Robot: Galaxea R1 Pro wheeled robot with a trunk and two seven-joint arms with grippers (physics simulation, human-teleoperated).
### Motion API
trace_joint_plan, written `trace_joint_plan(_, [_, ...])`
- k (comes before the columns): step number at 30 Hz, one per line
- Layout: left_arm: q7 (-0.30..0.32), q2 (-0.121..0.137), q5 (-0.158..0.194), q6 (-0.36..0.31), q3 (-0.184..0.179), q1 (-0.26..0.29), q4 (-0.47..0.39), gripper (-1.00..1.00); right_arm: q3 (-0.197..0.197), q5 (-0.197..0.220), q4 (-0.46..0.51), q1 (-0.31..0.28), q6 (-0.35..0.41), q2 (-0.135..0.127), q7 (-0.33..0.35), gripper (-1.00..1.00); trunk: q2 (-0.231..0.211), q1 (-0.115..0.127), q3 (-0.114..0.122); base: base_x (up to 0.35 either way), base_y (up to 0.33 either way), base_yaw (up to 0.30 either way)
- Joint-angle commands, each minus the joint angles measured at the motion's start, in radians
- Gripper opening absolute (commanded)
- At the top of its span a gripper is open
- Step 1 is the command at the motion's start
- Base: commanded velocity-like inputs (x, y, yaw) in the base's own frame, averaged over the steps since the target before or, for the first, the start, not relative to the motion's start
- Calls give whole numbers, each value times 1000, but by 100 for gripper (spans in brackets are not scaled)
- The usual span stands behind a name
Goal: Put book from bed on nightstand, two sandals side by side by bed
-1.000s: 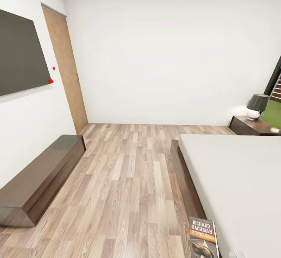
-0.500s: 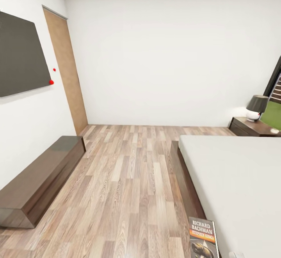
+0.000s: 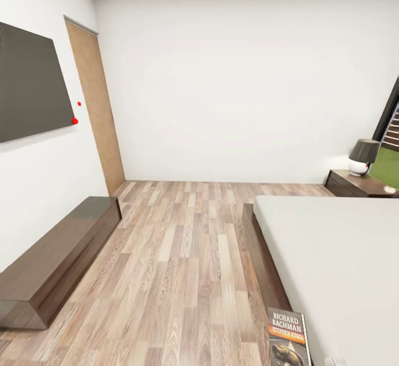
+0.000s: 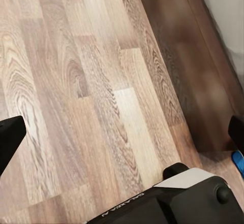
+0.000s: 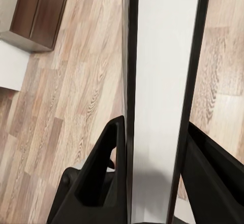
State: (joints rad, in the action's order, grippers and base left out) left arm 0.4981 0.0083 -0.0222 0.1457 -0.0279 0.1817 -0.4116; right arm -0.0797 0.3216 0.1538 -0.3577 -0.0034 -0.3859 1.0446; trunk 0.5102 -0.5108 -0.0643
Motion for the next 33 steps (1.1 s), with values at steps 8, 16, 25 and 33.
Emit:
trace_joint_plan(8, [0,1,-2,6,-3,1,0,100,-8,10,0,-1,2,-1,4,-100,2,-1,11,0,0,0])
trace_joint_plan(16, [0,1,-3,6,-3,1,0,100,-8,10,0,-1,2,-1,-2,-100,2,-1,15,0,0,0])
trace_joint_plan(25, [0,1,-4,6,-3,1,0,100,-8,10,-1,-1,2,-1,-3,-100,2,-1,16,0,0,0])
trace_joint_plan(33, [0,0,-4,6,-3,1,0,100,-8,11,-1,-1,2,-1,-5,-100,2,-1,16,132,0,0])
